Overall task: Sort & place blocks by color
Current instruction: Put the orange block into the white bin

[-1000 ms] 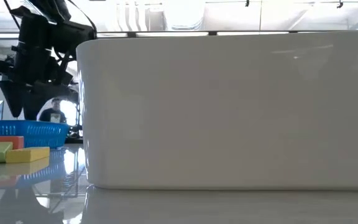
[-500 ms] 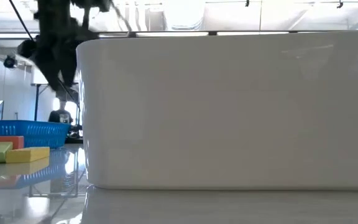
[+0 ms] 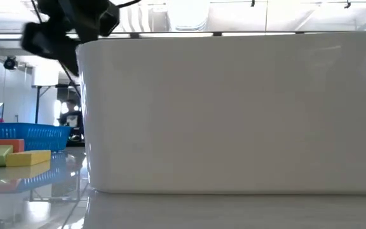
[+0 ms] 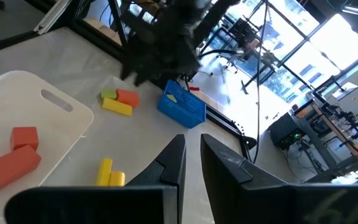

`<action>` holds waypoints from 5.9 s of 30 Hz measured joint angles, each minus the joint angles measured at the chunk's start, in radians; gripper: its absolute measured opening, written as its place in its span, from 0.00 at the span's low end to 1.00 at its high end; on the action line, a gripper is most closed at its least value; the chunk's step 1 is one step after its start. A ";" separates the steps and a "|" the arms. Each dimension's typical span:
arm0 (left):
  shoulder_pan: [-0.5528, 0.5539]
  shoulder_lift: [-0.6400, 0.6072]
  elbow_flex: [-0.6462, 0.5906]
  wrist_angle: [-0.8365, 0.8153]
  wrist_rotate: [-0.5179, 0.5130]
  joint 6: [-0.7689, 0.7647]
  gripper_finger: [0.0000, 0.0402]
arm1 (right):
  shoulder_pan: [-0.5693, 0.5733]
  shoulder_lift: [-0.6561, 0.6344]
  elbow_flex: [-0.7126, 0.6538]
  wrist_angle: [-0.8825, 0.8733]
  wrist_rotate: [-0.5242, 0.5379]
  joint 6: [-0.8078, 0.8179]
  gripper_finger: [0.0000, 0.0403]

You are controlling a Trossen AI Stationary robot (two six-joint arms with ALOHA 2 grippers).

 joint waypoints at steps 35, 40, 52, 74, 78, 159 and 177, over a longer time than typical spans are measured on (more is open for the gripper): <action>-0.143 0.120 -0.193 -0.159 -0.112 -0.651 0.51 | 0.000 -0.027 0.000 -0.053 0.004 -0.005 0.09; -0.154 0.120 -0.195 -0.159 -0.108 -0.670 0.51 | 0.000 -0.027 0.000 -0.053 0.004 -0.005 0.09; -0.157 0.126 -0.237 -0.141 -0.108 -0.670 0.50 | 0.000 -0.027 0.000 -0.053 0.005 -0.012 0.09; -0.150 0.043 -0.062 -0.259 -0.158 -0.286 0.28 | 0.000 -0.023 0.000 -0.053 0.002 0.065 0.09; -0.151 0.019 0.080 -0.291 -0.288 0.045 0.28 | 0.000 -0.001 -0.026 0.013 -0.028 0.111 0.09; -0.099 0.003 -0.279 1.399 -0.548 1.566 0.33 | -0.080 0.634 0.067 0.981 -0.225 0.210 0.29; -0.099 -0.048 -0.279 1.194 -0.558 1.581 0.67 | -0.078 0.567 0.086 0.785 -0.209 0.254 0.29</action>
